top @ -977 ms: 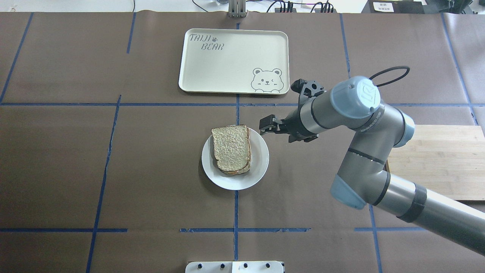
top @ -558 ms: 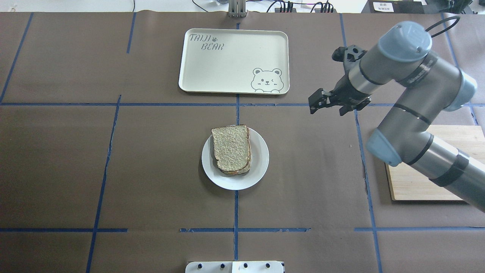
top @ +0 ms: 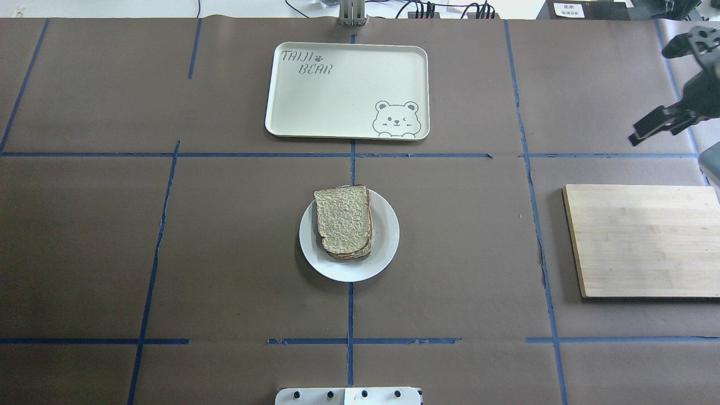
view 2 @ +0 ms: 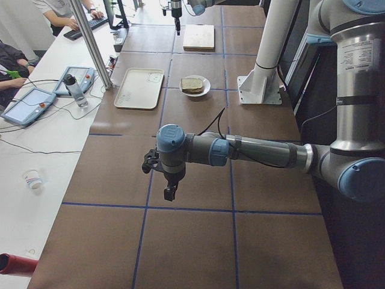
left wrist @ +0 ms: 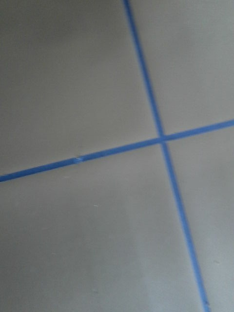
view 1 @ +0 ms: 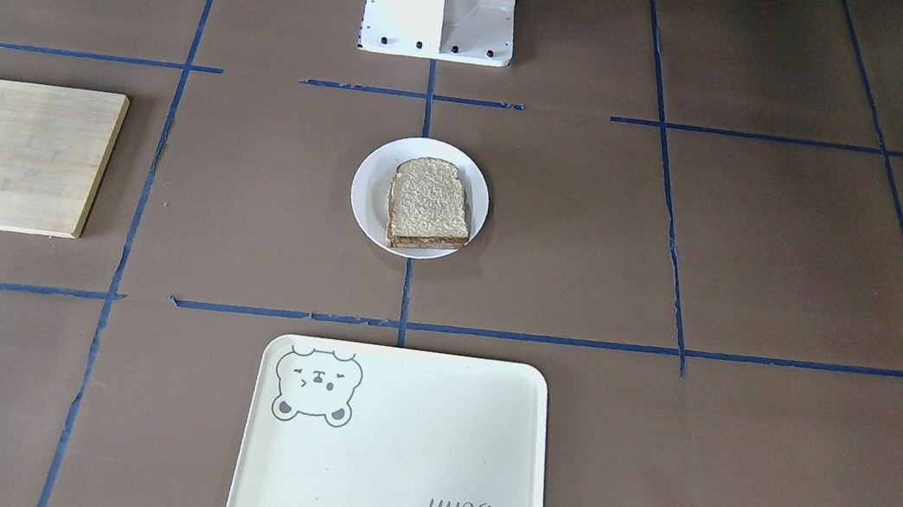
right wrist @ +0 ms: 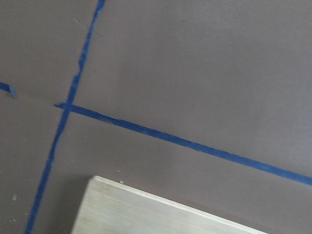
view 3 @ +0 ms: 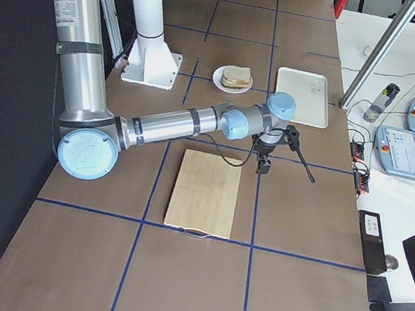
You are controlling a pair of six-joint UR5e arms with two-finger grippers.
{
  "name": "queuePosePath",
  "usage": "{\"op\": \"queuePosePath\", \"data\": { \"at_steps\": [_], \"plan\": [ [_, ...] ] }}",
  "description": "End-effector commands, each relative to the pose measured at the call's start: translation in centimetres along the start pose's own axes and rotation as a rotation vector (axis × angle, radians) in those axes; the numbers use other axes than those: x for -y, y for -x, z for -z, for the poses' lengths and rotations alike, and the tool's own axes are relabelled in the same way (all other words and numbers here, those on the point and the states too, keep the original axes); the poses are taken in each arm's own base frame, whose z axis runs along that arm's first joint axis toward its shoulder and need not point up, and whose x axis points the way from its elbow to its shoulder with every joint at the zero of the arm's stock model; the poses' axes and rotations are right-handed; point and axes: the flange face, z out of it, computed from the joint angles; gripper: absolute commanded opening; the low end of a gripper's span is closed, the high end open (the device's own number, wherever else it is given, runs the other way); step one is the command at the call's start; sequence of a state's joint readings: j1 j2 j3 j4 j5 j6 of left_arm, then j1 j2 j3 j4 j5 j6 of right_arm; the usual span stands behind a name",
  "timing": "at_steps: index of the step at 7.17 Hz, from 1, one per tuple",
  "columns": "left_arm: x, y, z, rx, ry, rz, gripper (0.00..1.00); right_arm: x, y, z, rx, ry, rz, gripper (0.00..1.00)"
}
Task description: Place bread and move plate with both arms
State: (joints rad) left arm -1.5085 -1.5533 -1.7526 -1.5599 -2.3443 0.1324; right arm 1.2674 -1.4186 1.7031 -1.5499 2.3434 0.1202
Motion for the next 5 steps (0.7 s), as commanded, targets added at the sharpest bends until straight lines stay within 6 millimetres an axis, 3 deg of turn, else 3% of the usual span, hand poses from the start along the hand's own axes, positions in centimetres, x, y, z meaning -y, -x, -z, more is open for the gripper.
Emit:
{"op": "queuePosePath", "data": {
  "at_steps": [1,2,3,5],
  "plan": [
    [1.6,-1.8,1.3,-0.058,-0.047,0.099,1.0,-8.7,-11.8,3.7,-0.016,0.028,0.084,1.0],
    [2.1,-4.3,2.2,-0.065,-0.107,0.048,1.0,-12.4,-14.8,4.0,-0.021,0.028,0.052,1.0],
    [2.7,-7.1,1.0,-0.132,-0.105,-0.015,1.0,-18.2,-17.3,1.9,-0.021,0.059,-0.013,1.0],
    [3.8,-15.3,-2.3,-0.267,-0.064,0.078,1.0,-21.0,-17.8,0.7,-0.022,0.059,-0.054,1.0]
  ]
}}
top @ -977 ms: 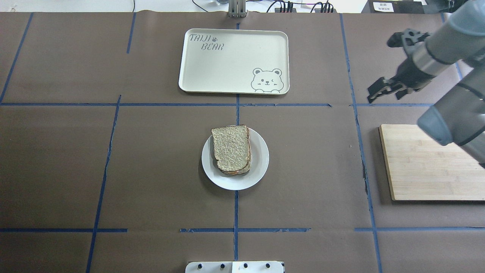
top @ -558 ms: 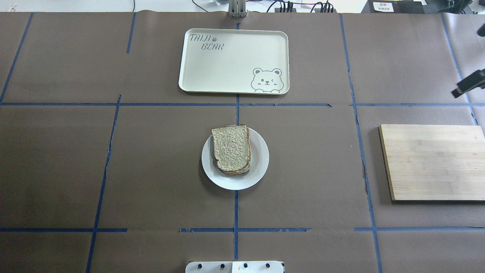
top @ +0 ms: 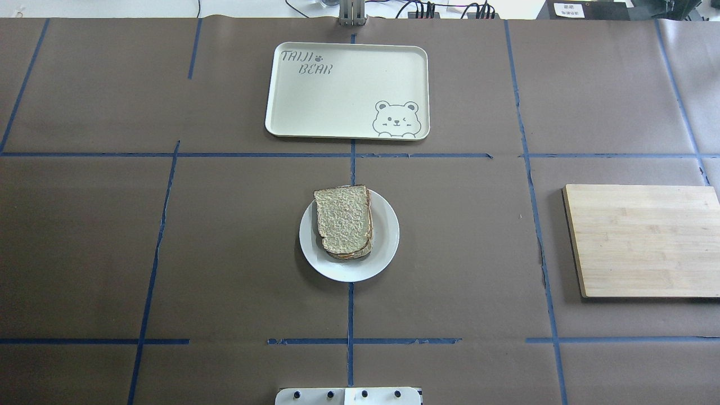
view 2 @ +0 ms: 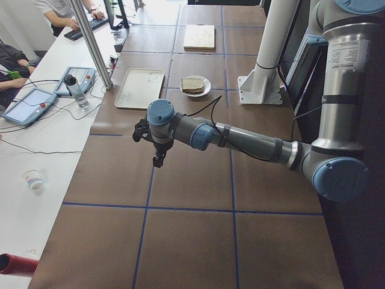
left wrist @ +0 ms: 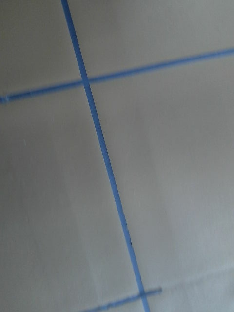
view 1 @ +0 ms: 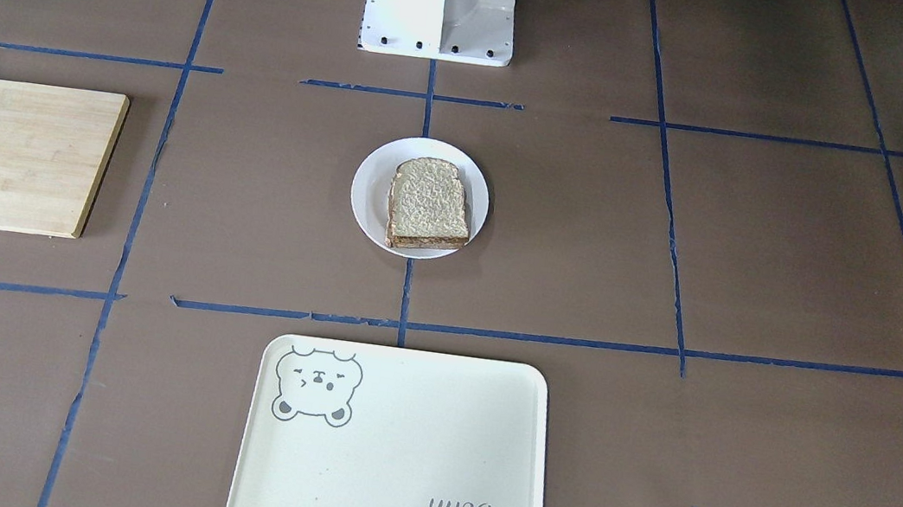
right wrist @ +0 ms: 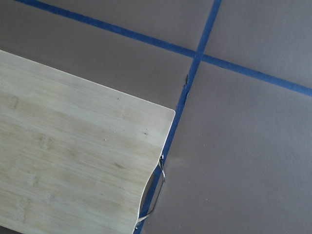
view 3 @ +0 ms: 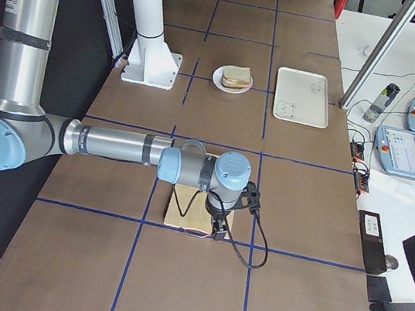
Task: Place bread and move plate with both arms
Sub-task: 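Reach the left gripper to the plate rim nearest it and grip it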
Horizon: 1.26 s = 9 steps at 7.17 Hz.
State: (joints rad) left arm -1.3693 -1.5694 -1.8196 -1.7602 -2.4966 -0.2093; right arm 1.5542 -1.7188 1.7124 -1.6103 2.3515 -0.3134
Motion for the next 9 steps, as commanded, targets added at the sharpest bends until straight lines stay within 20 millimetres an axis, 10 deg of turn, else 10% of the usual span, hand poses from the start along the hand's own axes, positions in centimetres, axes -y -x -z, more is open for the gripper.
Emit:
{"op": "queuePosePath", "data": {
  "at_steps": [1,5,9],
  "plan": [
    [-0.5,-8.3,-5.4,-0.131,0.003,0.108,1.0,-2.4,-0.5,-0.9,0.0,-0.006,-0.048,1.0],
    [-3.7,-25.9,-17.4,-0.288,-0.086,0.251,1.0,-2.3,-0.3,-0.9,0.005,-0.015,-0.053,1.0],
    [-6.0,-39.0,-22.1,-0.478,-0.208,0.359,1.0,-2.4,-0.5,-1.1,0.005,-0.009,-0.057,1.0]
  ]
}}
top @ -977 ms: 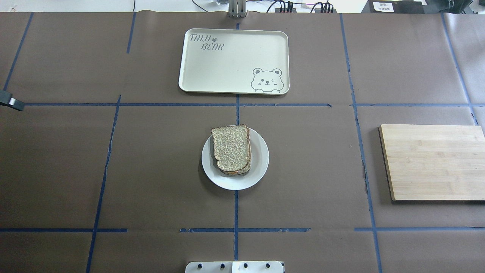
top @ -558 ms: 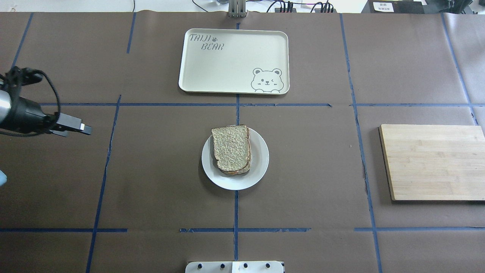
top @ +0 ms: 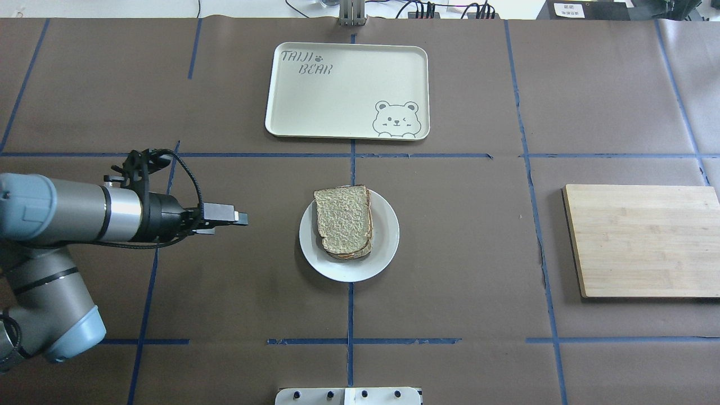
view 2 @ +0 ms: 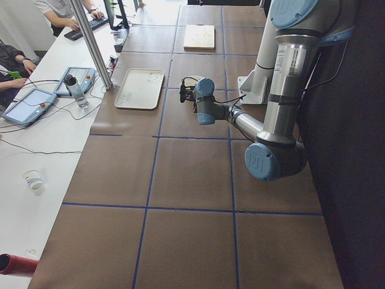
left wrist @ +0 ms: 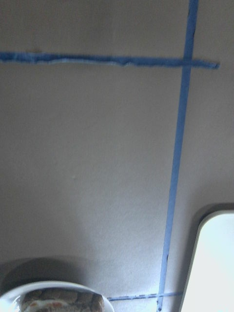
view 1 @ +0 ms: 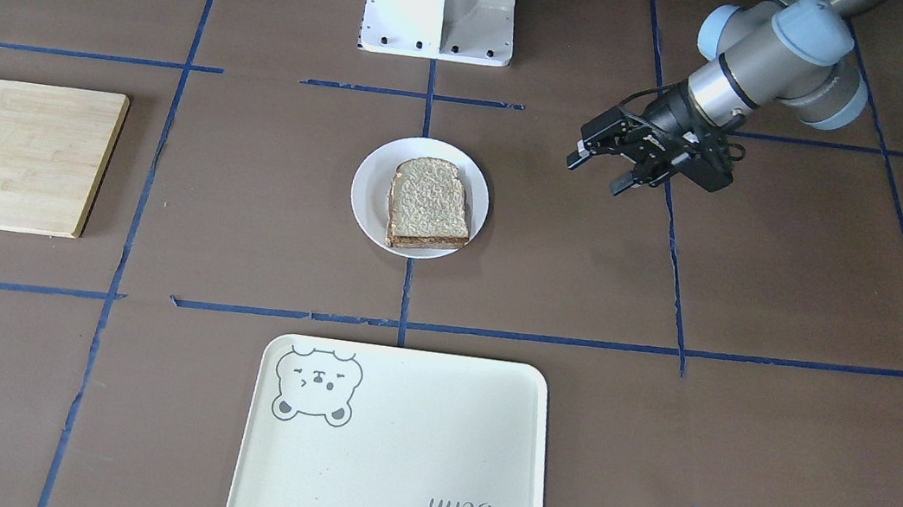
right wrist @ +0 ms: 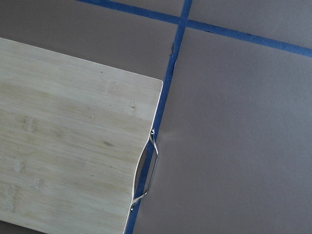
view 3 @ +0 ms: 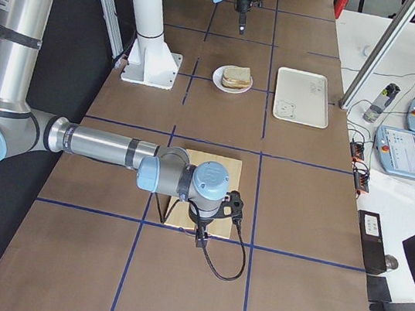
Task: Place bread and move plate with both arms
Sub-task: 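Reach the left gripper to the plate rim nearest it and grip it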
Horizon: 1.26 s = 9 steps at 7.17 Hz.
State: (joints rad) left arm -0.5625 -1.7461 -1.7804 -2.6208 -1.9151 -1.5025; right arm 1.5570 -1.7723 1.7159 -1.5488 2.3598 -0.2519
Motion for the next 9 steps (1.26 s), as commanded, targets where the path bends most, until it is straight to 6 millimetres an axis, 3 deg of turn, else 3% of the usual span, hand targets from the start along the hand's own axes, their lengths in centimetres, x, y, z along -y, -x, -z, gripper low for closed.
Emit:
{"op": "queuePosePath", "data": {
  "at_steps": [1,3,5,6,9],
  "plan": [
    [-2.8,-2.6,-4.3,-0.083,-0.049,0.061,1.0,-0.1,-0.1,-0.1,0.0,0.003,-0.002,1.0],
    [-3.9,-2.1,-8.2,-0.191,-0.097,0.164,0.98,-0.1,-0.1,-0.1,0.0,0.003,-0.002,1.0],
    [-4.2,-2.7,-10.8,-0.186,-0.117,0.171,0.84,0.0,-0.1,-0.1,0.0,0.002,0.0,1.0],
    [-4.9,-2.5,-11.7,-0.176,-0.106,0.172,0.74,0.0,-0.1,-0.1,0.001,0.001,-0.002,1.0],
    [-5.1,-2.3,-12.8,-0.163,-0.1,0.173,0.68,0.0,-0.1,-0.1,0.001,0.001,-0.002,1.0]
  ]
}}
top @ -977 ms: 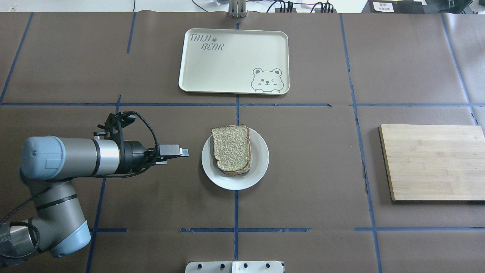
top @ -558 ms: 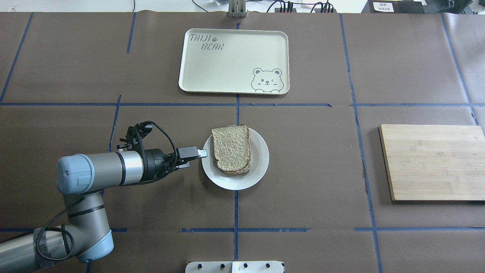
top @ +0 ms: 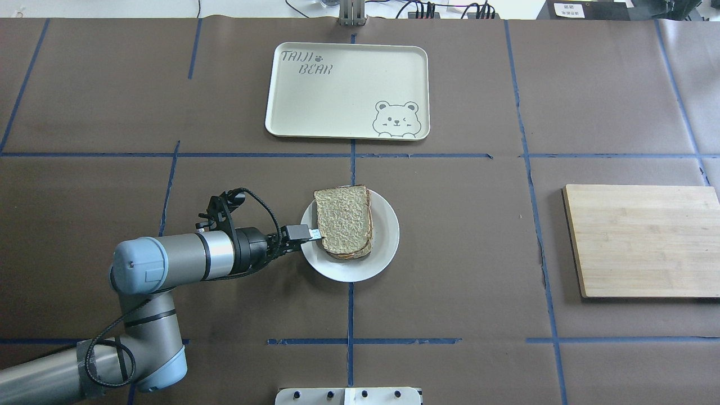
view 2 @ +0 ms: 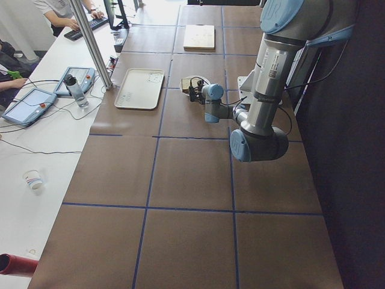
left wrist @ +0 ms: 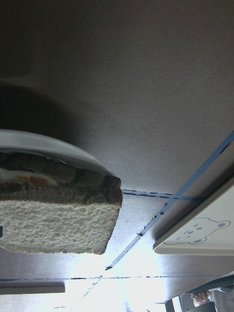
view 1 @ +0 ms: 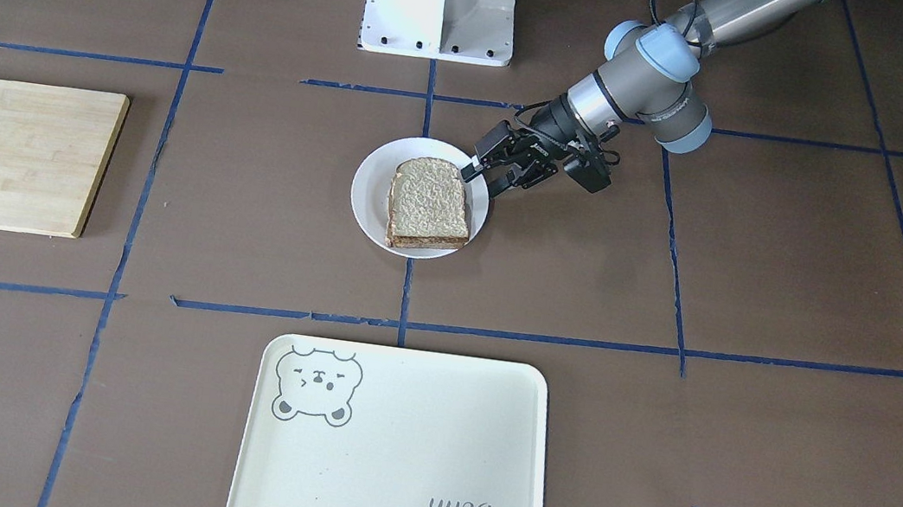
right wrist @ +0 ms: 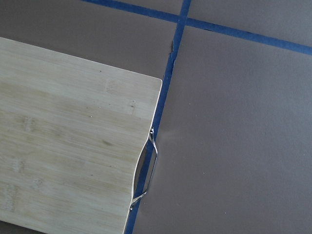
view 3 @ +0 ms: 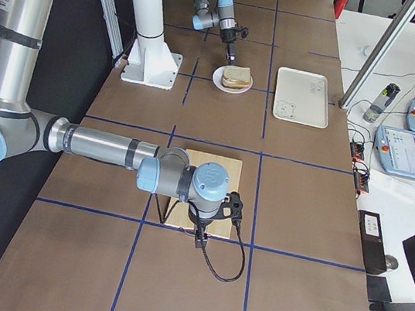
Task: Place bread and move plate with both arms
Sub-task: 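Reach the left gripper to the plate rim nearest it and grip it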
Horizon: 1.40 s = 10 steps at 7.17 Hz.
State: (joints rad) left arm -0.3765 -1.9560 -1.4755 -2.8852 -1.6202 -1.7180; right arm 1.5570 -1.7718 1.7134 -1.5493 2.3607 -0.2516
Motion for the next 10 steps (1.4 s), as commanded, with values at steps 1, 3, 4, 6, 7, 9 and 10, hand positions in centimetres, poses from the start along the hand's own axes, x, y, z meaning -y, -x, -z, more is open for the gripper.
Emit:
{"op": "queuePosePath", "data": {
  "at_steps": [1,3,4,6,7,9,10],
  "plan": [
    [-0.1,0.1,-0.6,0.006,0.001,0.002,0.6,0.0,0.0,0.0,0.0,0.0,0.0,1.0],
    [0.0,0.4,-0.8,0.012,0.0,0.002,0.49,-0.1,0.0,0.0,0.0,0.001,-0.001,1.0],
    [0.0,0.4,-0.9,0.014,0.0,0.004,0.46,0.0,0.0,0.0,0.0,0.0,0.0,1.0],
    [-0.1,0.2,-1.0,0.011,0.0,0.024,0.41,-0.1,0.0,0.0,0.0,0.001,-0.001,1.0],
    [-0.1,0.0,-1.3,0.009,0.0,0.024,0.41,-0.1,0.0,0.0,0.0,0.001,-0.001,1.0],
    [-0.1,-0.4,-2.0,0.006,0.001,0.025,0.39,-0.1,-0.1,-0.1,0.001,0.003,-0.003,1.0],
    [-0.1,-0.4,-2.1,0.008,0.001,0.025,0.39,0.0,0.0,-0.1,0.0,0.001,-0.001,1.0]
  ]
}}
